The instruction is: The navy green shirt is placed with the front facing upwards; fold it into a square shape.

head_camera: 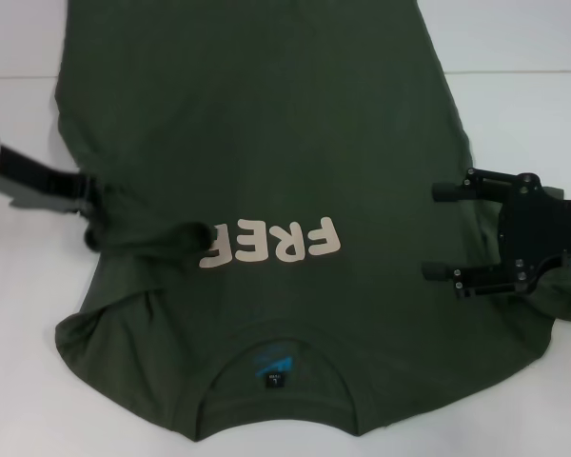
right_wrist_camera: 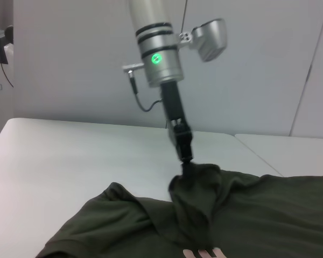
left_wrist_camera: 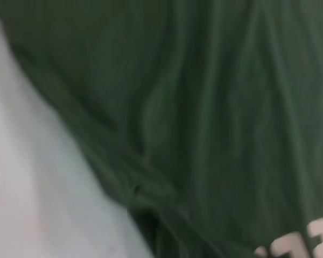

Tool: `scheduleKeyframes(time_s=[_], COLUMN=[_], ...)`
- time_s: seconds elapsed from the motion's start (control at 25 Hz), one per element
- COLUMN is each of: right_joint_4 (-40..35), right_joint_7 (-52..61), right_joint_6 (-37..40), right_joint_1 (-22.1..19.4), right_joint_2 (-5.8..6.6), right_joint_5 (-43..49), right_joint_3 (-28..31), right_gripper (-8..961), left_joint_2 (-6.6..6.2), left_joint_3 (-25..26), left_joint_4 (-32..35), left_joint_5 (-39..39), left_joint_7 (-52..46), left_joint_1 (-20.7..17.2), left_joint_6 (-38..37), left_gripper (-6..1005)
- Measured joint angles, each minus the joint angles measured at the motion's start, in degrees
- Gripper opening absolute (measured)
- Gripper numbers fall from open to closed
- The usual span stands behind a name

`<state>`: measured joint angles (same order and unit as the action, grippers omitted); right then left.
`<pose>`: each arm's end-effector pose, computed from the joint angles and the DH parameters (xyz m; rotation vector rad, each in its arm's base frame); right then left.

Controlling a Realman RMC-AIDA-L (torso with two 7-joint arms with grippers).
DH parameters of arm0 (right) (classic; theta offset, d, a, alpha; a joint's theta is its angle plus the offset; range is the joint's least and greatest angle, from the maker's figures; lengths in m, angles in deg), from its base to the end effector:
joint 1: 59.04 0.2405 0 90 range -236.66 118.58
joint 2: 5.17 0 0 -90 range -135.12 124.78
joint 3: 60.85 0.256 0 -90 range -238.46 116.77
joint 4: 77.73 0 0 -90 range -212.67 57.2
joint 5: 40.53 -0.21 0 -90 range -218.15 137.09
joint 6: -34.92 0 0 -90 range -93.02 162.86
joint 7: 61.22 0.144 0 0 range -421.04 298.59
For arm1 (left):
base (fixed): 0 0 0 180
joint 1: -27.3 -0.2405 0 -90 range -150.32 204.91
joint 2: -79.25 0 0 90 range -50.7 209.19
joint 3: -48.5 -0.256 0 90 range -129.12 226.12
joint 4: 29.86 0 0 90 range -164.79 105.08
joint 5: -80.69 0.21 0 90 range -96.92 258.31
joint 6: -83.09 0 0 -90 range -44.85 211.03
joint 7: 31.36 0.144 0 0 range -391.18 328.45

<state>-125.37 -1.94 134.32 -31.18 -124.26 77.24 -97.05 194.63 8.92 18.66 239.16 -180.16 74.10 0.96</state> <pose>0.2599 0.3144 0.0320 -2.7684 -0.0135 0.5972 -0.2547 0.4085 0.0515 -2.1594 -1.6079 0.1318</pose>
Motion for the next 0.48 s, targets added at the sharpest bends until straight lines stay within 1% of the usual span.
scheduleKeyframes(time_s=[0.16, 0.28, 0.48], right_joint_4=[0.0, 0.0, 0.9], right_joint_7=[-0.8, -1.1, -2.0], right_joint_6=[0.0, 0.0, 0.0], right_joint_1=[-0.3, -0.5, -0.7], right_joint_2=[0.0, 0.0, 0.15], right_joint_5=[0.0, 0.0, 0.0], right_joint_3=[0.0, 0.0, 0.3], right_gripper=[914, 915, 915], left_joint_2=[-0.34, -0.37, 0.23], left_joint_3=[0.4, 0.6, 1.1], left_joint_4=[0.2, 0.3, 0.8], left_joint_5=[-1.3, -2.4, -5.5], left_joint_7=[-2.4, -4.4, -7.7], left_joint_1=[2.4, 3.6, 4.3], left_joint_6=[0.2, 0.9, 3.4], left_gripper=[39, 40, 42])
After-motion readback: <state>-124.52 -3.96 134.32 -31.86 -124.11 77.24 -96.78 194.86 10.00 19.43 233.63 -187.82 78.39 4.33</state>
